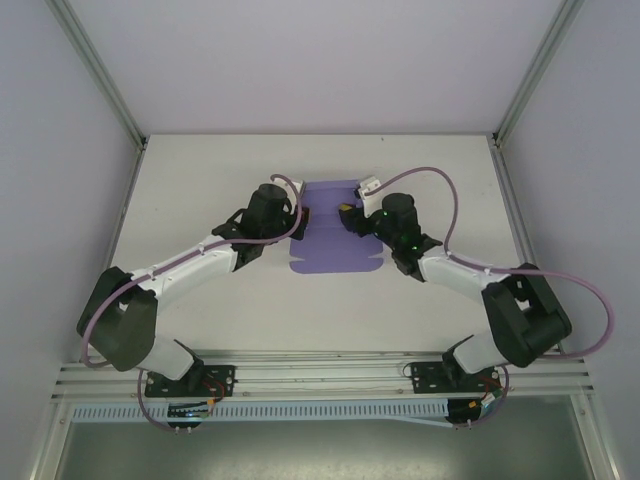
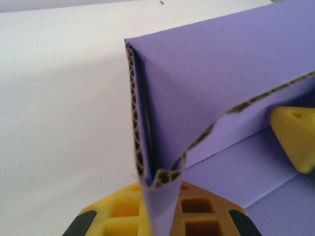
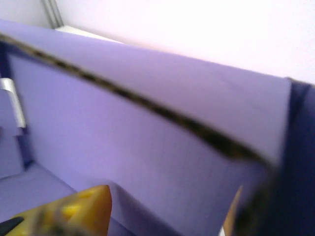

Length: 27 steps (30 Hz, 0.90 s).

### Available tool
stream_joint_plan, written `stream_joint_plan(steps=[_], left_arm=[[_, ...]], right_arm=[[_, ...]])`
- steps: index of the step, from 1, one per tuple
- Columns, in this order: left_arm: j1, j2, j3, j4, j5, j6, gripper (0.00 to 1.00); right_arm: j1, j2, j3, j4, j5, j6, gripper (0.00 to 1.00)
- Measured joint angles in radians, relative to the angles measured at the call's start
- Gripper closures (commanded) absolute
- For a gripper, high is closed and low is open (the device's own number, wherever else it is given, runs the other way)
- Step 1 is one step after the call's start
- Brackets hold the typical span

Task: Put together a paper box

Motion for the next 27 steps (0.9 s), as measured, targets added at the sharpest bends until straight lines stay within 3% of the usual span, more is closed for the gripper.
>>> stream_joint_plan(steps=[4, 7, 12, 15, 20, 24, 27], left_arm=[[-0.003, 0.000, 0.000, 0.016, 0.014, 0.002, 1.00], [-0.012, 0.000, 0.000, 0.021, 0.018, 0.003, 1.00], [-0.016, 0.000, 0.000, 0.021, 0.009, 0.002, 1.00], [-0.016, 0.000, 0.000, 0.021, 0.009, -0.001, 1.00], [-0.016, 0.000, 0.000, 0.021, 0.010, -0.001, 1.00], [-0.016, 0.000, 0.000, 0.021, 0.010, -0.001, 1.00], [-0.016, 0.000, 0.000, 0.021, 0.013, 0.000, 1.00]], right_arm=[[-0.021, -0.076, -0.011, -0.059, -0.111, -0.003, 0.20], [-0.031, -0.150, -0.021, -0.103, -0.178, -0.003, 0.03], [-0.065, -0.379, -0.089, -0.165, -0.215, 0.016, 0.01], [-0.115, -0.556, -0.126, -0.216, -0.200, 0.044, 0.01], [-0.274, -0.748, -0.134, -0.348, -0.129, 0.105, 0.12], [-0.414, -0.691, -0.129, -0.422, -0.216, 0.148, 0.26], [-0.453, -0.567, -0.114, -0.458, -0.344, 0.154, 0.35]])
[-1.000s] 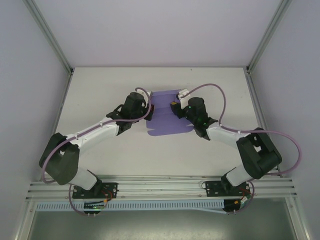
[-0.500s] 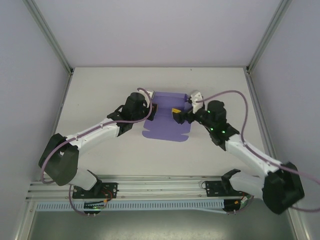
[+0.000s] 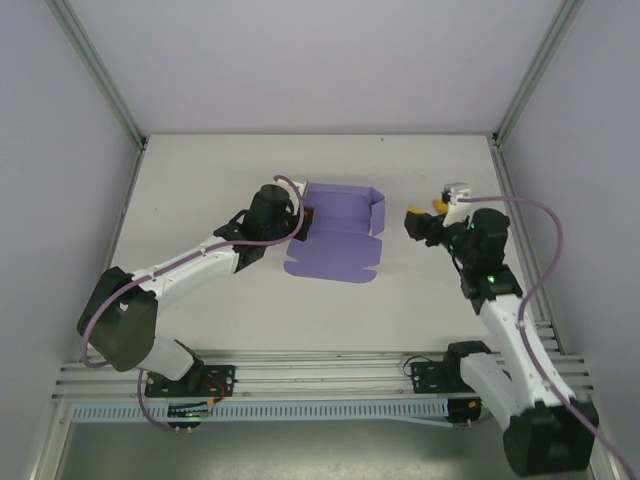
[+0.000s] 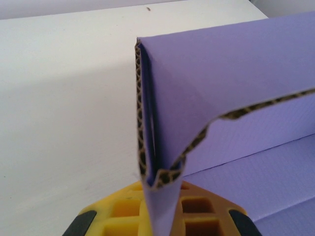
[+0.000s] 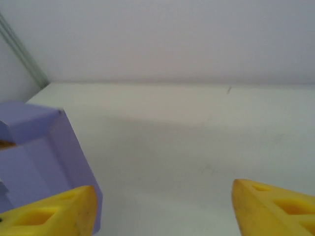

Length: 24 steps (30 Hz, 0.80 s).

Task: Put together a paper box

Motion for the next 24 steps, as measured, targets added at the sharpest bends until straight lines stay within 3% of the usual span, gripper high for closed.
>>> stream_joint_plan(steps=[4, 12, 16, 24], left_arm=[[0.000, 0.000, 0.000, 0.000, 0.008, 0.004, 1.00], [0.001, 0.002, 0.000, -0.001, 0.024, 0.010, 1.00], [0.004, 0.007, 0.002, -0.007, 0.018, 0.010, 1.00], [0.017, 0.013, 0.010, -0.037, -0.029, 0.007, 1.00]], right_arm=[[0.016, 0.147, 0.019, -0.013, -0.161, -0.031, 0.36], [0.074, 0.317, 0.125, 0.018, -0.286, -0.075, 0.40], [0.154, 0.350, 0.163, 0.009, -0.254, -0.104, 0.45], [0.239, 0.376, 0.187, 0.005, -0.121, -0.099, 0.45]])
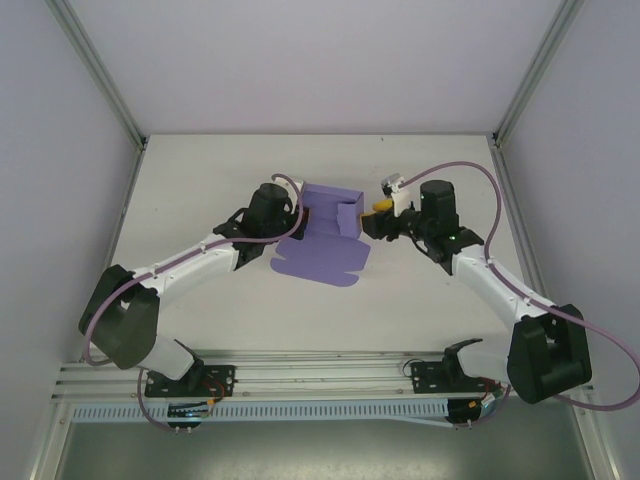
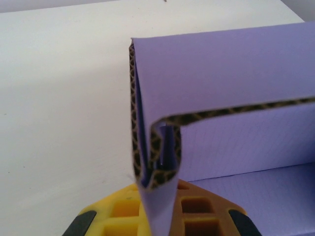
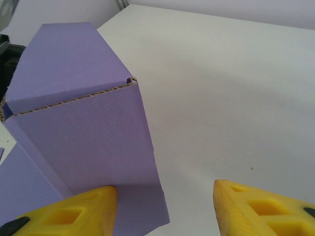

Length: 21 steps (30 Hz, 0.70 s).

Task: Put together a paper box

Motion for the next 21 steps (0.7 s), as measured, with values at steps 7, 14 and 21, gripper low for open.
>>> stream_joint_plan(steps=[7, 14, 21], left_arm=[[-0.003, 0.000, 0.005, -0.010, -0.024, -0.009, 1.00], [-0.013, 0.000, 0.010, -0.015, -0.019, -0.008, 1.00], [-0.013, 0.000, 0.013, -0.018, -0.019, -0.008, 1.00]], right_arm=[[0.021, -0.031, -0.005, -0.034, 0.033, 0.027, 0.52], [0.024, -0.075, -0.007, -0.103, 0.010, 0.016, 0.52], [0.024, -0.099, -0.009, -0.135, -0.054, -0.017, 0.41]])
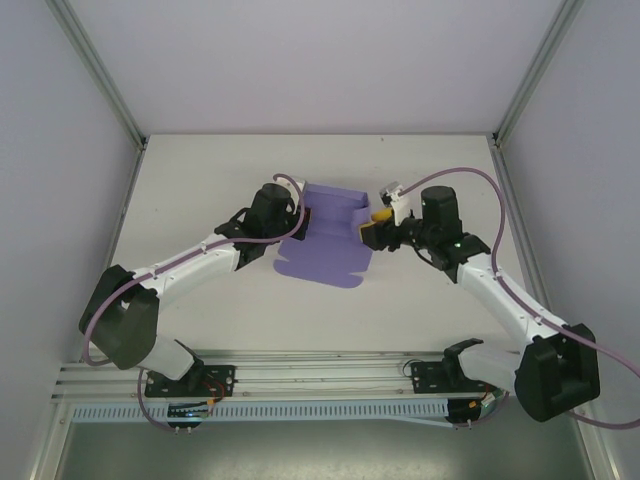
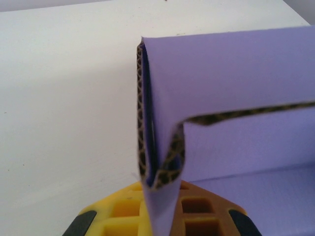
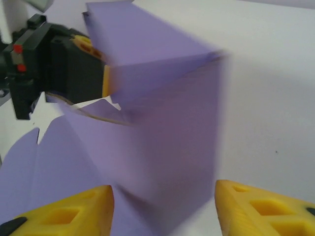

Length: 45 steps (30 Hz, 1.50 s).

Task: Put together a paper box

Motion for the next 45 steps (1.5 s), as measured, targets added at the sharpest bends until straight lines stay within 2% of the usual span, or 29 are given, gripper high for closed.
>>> stream_joint_plan(steps=[6, 10, 13, 16, 21, 27, 35, 45], left_arm=[[0.000, 0.000, 0.000, 0.000, 0.045, 0.008, 1.00], [0.000, 0.000, 0.000, 0.000, 0.060, 0.013, 1.00], [0.003, 0.002, 0.000, 0.000, 0.068, 0.012, 1.00], [0.010, 0.016, 0.003, 0.000, 0.067, 0.011, 1.00], [0.011, 0.052, 0.014, -0.008, 0.058, 0.011, 1.00], [0.005, 0.060, 0.051, -0.026, 0.016, 0.008, 1.00], [-0.014, 0.062, 0.080, -0.026, -0.046, -0.012, 1.00], [-0.045, 0.119, 0.145, -0.039, -0.089, -0.123, 1.00]], right_arm=[[0.005, 0.029, 0.008, 0.000, 0.018, -0.005, 0.43], [0.021, 0.080, 0.026, 0.023, 0.112, 0.016, 0.48], [0.065, 0.106, 0.029, 0.063, 0.240, 0.033, 0.52], [0.118, 0.164, 0.041, 0.117, 0.397, 0.063, 0.63], [0.169, 0.300, 0.079, 0.184, 0.616, 0.103, 0.75], [0.212, 0.418, 0.194, 0.188, 0.845, 0.135, 1.00], [0.251, 0.424, 0.227, 0.178, 1.021, 0.126, 1.00], [0.286, 0.500, 0.298, 0.142, 1.312, 0.092, 1.00]])
